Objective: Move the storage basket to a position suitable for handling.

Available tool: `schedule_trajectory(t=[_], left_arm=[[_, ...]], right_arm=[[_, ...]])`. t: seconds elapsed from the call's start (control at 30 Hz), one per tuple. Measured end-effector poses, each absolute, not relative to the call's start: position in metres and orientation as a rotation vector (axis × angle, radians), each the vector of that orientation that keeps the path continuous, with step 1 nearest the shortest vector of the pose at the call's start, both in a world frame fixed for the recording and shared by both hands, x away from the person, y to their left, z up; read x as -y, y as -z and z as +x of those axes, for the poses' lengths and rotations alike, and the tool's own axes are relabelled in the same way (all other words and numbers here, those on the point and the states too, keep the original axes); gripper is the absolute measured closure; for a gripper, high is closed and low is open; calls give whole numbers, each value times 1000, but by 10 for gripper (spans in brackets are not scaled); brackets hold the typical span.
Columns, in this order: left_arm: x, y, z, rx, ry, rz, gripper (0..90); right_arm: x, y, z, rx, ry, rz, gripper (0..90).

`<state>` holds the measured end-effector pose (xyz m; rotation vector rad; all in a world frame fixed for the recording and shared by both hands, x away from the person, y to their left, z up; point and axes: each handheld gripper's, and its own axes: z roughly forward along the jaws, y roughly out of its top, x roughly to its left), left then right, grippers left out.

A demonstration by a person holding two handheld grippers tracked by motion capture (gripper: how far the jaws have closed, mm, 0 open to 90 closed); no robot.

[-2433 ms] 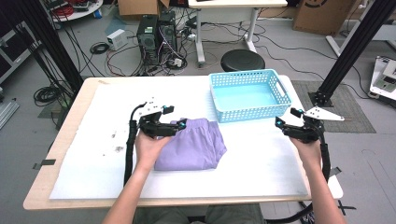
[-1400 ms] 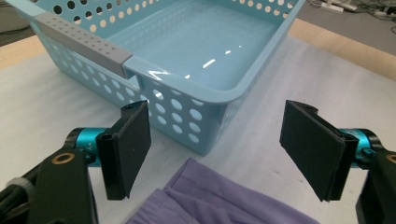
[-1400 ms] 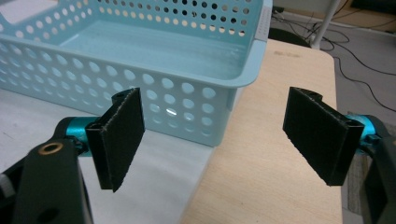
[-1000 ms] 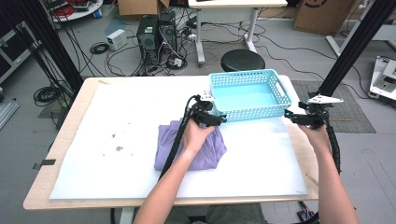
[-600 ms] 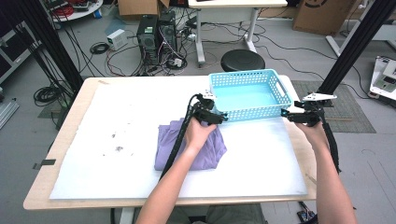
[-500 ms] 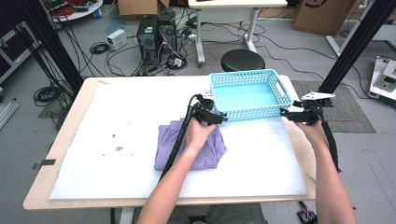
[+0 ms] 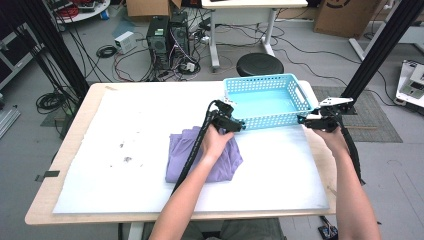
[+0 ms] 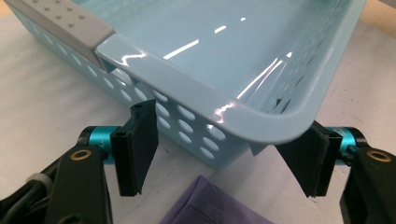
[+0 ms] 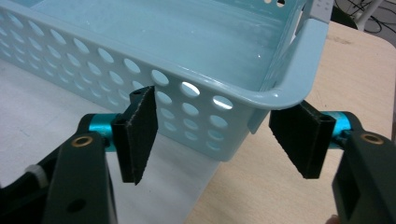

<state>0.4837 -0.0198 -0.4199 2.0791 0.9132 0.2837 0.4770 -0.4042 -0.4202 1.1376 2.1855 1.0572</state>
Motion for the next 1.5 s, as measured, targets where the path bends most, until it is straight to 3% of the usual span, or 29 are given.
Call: schedule_trajectory(t=[0.2,0.33,0.73,1.5], left_arm=[[17,417,484,-901,-293,2091,341],[15,410,480,-851,-375,2097,385],[1,405,484,-853,-336,2080,386],[-80,394,494,-842,-268,2087,385]], right_arm=[[405,418,475,-2188,-1054,1145,382],[404,417,474,-2187,-1074,1144,403],[397,412,468,-2176,-1090,1133,474],[334,399,460,-2256,-1094,1060,497]])
